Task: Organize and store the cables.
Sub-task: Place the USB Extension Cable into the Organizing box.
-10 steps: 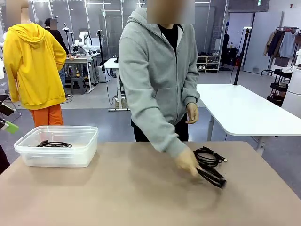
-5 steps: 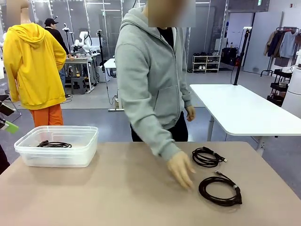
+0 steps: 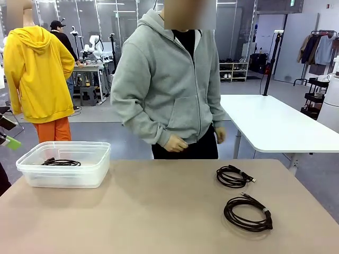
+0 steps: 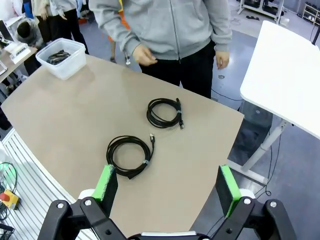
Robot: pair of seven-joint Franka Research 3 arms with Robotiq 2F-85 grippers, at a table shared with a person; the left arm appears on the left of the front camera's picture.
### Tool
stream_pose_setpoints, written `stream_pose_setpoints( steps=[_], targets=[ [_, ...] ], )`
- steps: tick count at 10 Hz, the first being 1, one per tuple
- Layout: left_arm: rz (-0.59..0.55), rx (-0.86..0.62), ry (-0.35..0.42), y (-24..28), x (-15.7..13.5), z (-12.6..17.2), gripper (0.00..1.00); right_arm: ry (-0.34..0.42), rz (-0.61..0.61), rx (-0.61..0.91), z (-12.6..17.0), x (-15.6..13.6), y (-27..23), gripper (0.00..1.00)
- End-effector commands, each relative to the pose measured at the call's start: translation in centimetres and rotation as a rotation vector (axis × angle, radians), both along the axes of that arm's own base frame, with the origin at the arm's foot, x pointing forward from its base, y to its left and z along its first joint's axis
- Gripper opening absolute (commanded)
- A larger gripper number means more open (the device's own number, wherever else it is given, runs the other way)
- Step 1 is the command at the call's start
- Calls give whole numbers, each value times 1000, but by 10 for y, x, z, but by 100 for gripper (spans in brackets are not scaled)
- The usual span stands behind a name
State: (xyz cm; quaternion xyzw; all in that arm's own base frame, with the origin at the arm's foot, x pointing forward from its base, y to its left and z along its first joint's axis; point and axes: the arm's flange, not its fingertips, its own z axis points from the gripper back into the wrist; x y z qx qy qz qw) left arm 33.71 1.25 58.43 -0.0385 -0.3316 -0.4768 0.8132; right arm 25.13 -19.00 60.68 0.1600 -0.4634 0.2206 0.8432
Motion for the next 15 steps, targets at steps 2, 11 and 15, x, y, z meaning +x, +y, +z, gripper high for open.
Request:
stream_pose_setpoints(
  steps=[2,11,15],
  targets=[
    [14,5,2,-2,1,2,100,49,-3,-89,-2,47,35,100],
    [14,5,2,-2,1,2,100,523,-103,-358,-124,97,147,100],
    [14,5,2,-2,1,2,100,577,-86,-386,-169,109,186,100]
  ],
)
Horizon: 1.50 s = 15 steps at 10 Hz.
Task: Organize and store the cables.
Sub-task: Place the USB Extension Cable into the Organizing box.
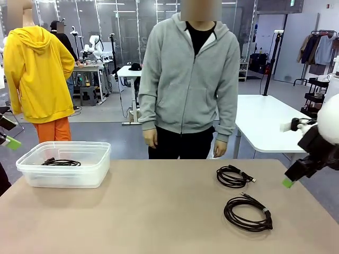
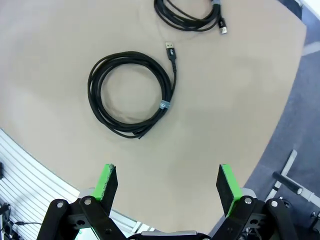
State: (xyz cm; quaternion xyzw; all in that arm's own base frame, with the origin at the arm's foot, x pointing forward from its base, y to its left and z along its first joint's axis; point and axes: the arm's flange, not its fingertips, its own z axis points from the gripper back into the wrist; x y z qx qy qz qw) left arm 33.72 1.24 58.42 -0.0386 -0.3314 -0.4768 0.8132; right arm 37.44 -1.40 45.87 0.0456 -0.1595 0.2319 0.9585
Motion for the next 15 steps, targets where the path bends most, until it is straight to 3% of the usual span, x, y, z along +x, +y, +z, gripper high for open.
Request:
stream_pose_setpoints(
  steps=[1,2,6,7,9,15],
  targets=[
    [14,5,2,-2,1,2,100,2,-60,-20,-23,-13,11,100],
    [14,5,2,-2,1,2,100,0,0,0,0,0,0,100],
    [14,5,2,-2,1,2,100,3,-12,2,-3,3,2,100],
    [14,5,2,-2,1,2,100,72,-3,-47,-24,19,20,100],
    [14,5,2,-2,1,2,100,133,-13,-59,-51,36,37,100],
    [14,5,2,-2,1,2,100,190,-122,-64,-114,70,42,100]
  ],
)
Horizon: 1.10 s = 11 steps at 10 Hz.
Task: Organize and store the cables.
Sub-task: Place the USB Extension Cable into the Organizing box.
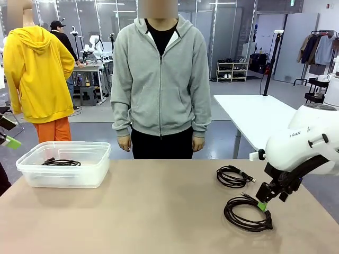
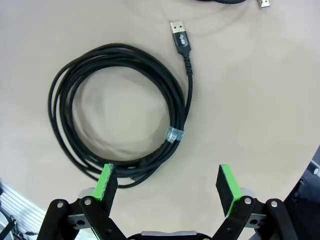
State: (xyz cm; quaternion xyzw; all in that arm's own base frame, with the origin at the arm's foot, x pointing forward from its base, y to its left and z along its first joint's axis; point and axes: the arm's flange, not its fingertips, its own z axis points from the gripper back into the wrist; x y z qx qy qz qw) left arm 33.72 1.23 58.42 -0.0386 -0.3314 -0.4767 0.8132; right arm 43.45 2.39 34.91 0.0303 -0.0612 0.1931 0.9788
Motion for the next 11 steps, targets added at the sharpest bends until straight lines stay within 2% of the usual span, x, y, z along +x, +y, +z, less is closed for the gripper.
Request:
stream_pose_setpoints(
  steps=[1,3,7,9,10,11],
  targets=[
    [14,5,2,-2,1,2,100,7,-47,-9,-16,18,6,100],
    [14,5,2,-2,1,2,100,3,-81,1,-29,28,6,100],
    [14,5,2,-2,1,2,100,62,-68,-13,-43,35,11,100],
    [14,5,2,-2,1,2,100,62,-73,-13,-46,38,12,100],
    [14,5,2,-2,1,2,100,57,-79,-11,-47,41,11,74],
    [14,5,2,-2,1,2,100,55,-81,-12,-48,42,10,54]
  ],
)
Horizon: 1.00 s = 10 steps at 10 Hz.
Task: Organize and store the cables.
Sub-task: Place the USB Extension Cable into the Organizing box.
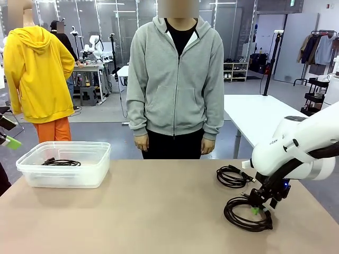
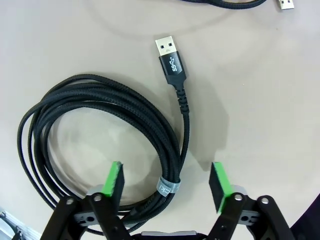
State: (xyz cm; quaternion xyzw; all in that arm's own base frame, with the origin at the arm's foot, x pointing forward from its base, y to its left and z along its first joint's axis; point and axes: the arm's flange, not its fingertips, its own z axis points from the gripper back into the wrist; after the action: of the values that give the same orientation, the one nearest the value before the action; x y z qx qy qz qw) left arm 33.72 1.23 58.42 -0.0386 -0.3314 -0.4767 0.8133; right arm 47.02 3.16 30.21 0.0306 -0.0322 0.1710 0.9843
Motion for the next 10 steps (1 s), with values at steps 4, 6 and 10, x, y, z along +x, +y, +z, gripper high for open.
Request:
stream_pose_setpoints(
  steps=[4,6,10],
  targets=[
    [14,5,2,-2,1,2,100,7,-55,3,0,7,-3,0],
    [14,5,2,-2,1,2,100,16,-60,8,-1,6,-5,0],
    [14,5,2,-2,1,2,100,26,-98,-16,25,-1,7,0]
  ],
)
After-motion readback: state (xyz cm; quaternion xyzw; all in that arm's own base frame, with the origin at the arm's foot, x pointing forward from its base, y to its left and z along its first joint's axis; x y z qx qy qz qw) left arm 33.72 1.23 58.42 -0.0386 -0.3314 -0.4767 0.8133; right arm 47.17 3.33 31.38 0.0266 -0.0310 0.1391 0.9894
